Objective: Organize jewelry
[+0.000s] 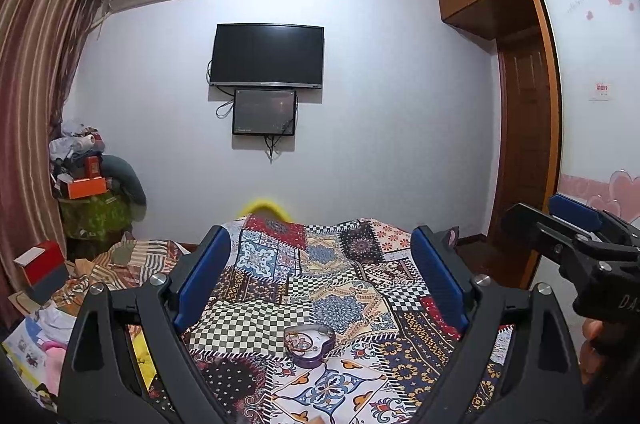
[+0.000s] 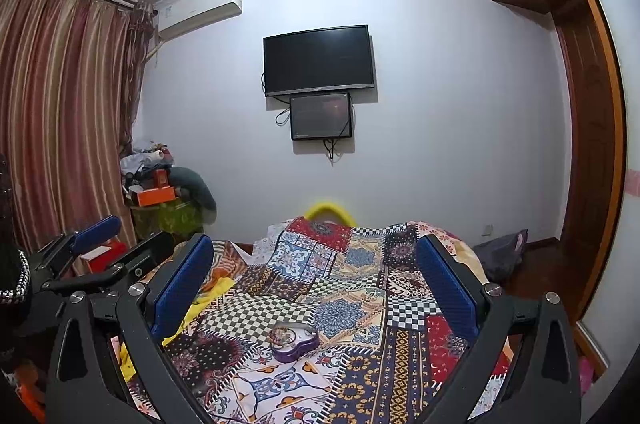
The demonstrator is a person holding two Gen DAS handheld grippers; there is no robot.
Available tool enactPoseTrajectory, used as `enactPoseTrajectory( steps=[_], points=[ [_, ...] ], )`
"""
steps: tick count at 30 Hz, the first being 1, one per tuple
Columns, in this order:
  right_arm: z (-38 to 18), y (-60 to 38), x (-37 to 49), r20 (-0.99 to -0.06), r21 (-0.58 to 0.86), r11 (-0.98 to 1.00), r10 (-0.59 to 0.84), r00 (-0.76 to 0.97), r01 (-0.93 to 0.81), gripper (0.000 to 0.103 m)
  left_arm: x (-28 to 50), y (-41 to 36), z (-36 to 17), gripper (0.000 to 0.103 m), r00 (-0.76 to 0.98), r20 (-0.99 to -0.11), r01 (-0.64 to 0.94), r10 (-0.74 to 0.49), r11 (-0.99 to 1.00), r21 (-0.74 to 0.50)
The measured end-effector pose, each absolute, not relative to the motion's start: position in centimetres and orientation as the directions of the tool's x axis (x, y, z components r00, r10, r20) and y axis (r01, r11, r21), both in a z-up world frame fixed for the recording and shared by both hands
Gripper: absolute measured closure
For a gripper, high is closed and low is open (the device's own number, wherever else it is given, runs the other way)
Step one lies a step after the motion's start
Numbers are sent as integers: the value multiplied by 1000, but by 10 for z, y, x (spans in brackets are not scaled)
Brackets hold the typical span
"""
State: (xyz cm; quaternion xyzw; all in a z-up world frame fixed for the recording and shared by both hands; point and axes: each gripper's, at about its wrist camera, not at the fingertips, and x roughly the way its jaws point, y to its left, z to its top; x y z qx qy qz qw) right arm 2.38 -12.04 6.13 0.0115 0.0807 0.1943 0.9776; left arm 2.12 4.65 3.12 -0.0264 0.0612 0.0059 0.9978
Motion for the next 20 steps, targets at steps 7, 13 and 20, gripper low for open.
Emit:
enactPoseTrajectory(
  steps=[7, 13, 20],
  points=[
    [62, -122, 25, -154, 63, 925, 379, 913, -373, 2, 23, 46, 28, 12, 991, -130, -9, 2, 999, -48],
    [62, -123, 28, -159, 68, 926, 378, 912, -372, 2, 26, 48, 26, 12, 991, -136, -4, -3, 999, -52],
    [61, -123, 31, -165, 70, 927, 376, 912, -369, 2, 32, 51, 21, 12, 989, -146, -3, -4, 999, -51]
  ],
)
